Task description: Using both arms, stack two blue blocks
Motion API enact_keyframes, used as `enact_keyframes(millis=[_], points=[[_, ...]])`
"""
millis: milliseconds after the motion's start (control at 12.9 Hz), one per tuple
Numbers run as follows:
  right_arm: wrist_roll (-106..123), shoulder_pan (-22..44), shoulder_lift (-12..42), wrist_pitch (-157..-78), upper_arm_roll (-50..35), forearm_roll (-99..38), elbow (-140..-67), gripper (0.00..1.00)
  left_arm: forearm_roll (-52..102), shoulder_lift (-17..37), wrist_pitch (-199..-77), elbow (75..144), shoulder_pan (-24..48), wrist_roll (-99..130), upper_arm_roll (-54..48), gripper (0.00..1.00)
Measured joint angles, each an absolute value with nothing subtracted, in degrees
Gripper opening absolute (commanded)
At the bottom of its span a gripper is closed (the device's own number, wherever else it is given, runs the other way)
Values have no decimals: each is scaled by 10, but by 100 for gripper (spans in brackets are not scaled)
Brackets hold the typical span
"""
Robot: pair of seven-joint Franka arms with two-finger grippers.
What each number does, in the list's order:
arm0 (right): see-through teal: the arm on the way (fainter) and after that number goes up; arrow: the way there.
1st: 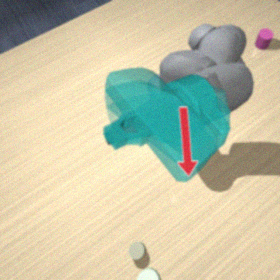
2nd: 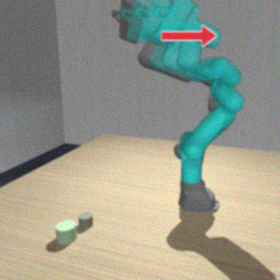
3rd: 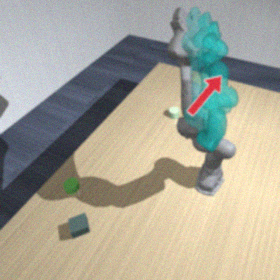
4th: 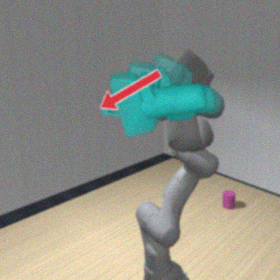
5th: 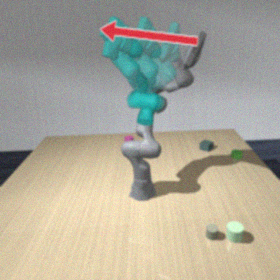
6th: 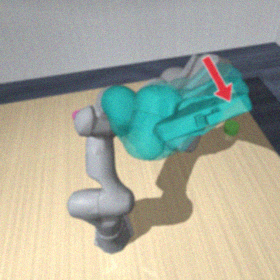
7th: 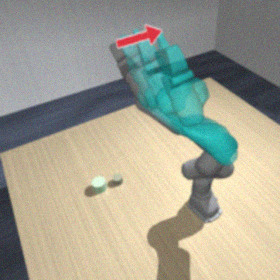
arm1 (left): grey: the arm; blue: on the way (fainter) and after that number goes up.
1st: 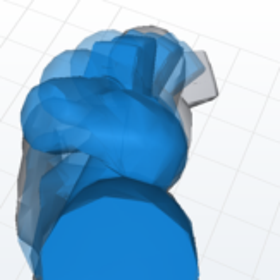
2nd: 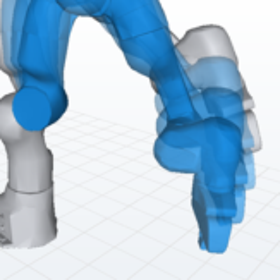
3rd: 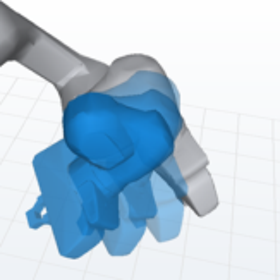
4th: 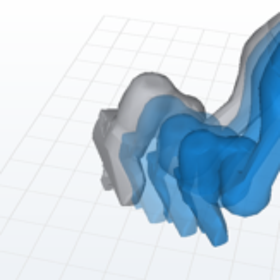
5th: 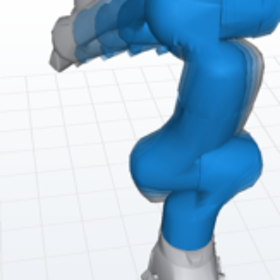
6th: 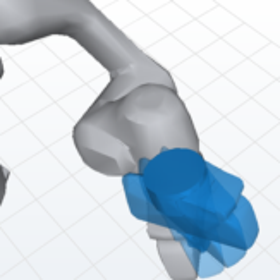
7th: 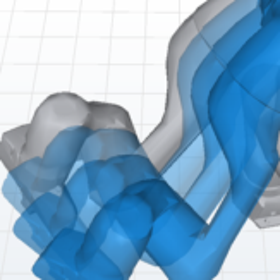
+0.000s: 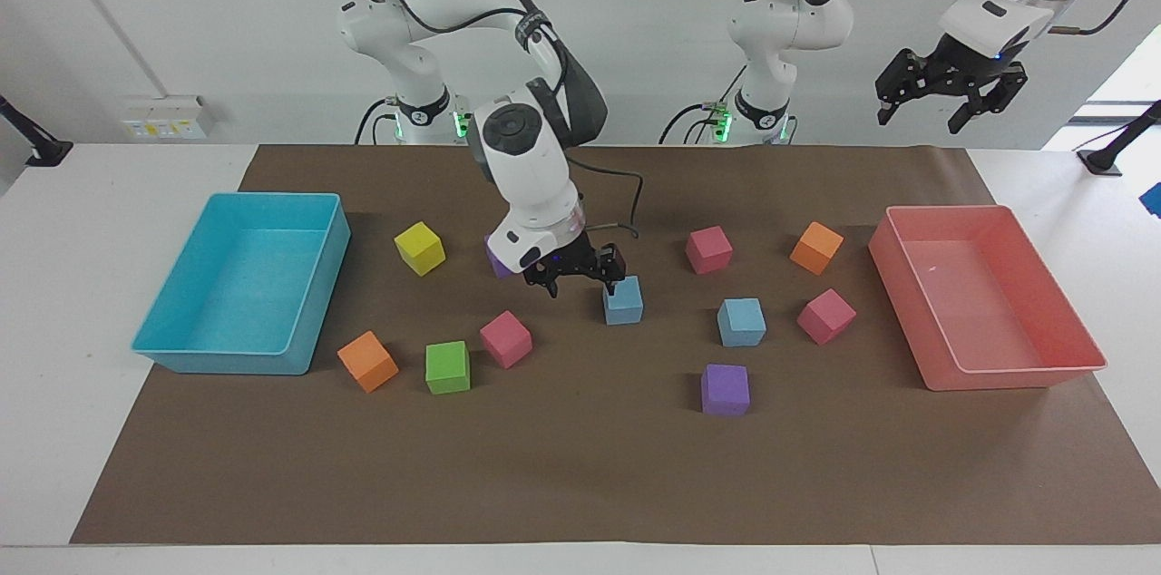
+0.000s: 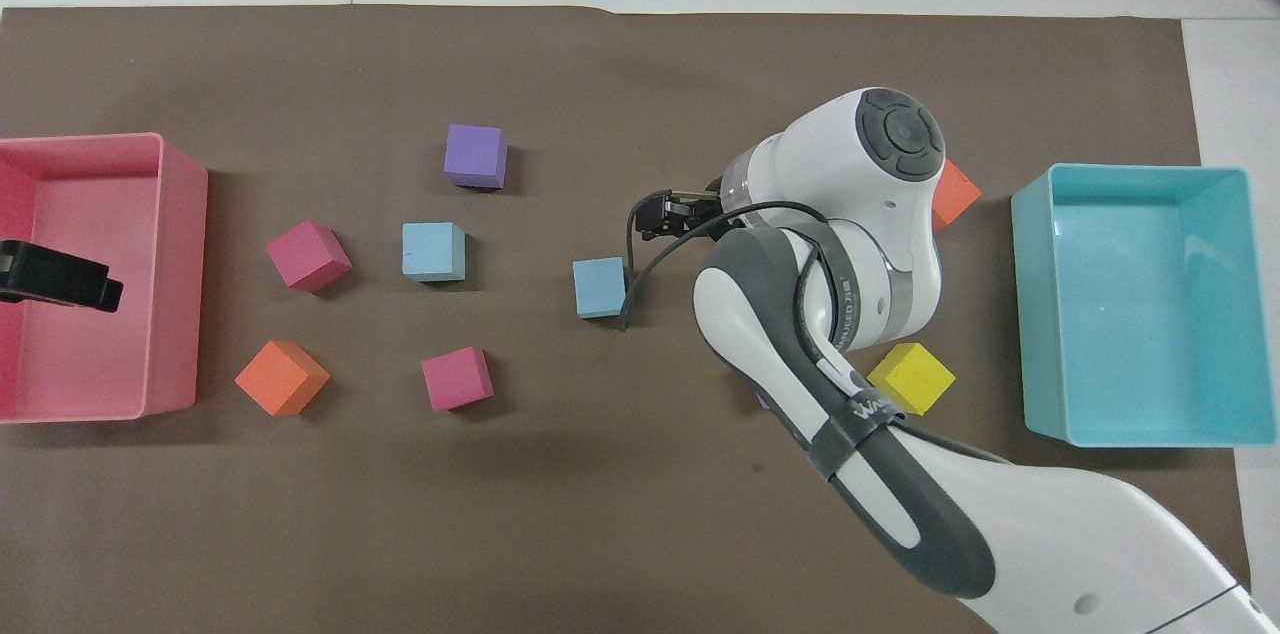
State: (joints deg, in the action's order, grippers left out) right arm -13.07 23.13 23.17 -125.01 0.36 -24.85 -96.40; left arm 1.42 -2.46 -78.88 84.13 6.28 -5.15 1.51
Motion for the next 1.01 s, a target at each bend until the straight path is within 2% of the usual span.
enact_keyframes(millis=[78, 233, 388, 465, 776, 1008], points=[[-101, 229, 230, -1250, 4, -272, -973, 42, 14, -25, -795, 841, 63, -47, 11, 100], [-28, 226, 227, -1250, 4, -320, -992, 20, 14, -23, -812, 842, 64, -45, 7, 100], [25, 219, 221, -1250, 4, -355, -1012, 3, 14, -18, -829, 844, 67, -42, 6, 100], [39, 216, 218, -1250, 4, -359, -1018, 0, 14, -14, -840, 846, 69, -40, 5, 100], [57, 213, 211, -1254, 4, -387, -1039, 0, 14, 17, -910, 873, 91, 4, 3, 100], [94, 213, 211, -1267, 4, -446, -1065, 0, 14, 31, -978, 924, 107, 12, 3, 100]])
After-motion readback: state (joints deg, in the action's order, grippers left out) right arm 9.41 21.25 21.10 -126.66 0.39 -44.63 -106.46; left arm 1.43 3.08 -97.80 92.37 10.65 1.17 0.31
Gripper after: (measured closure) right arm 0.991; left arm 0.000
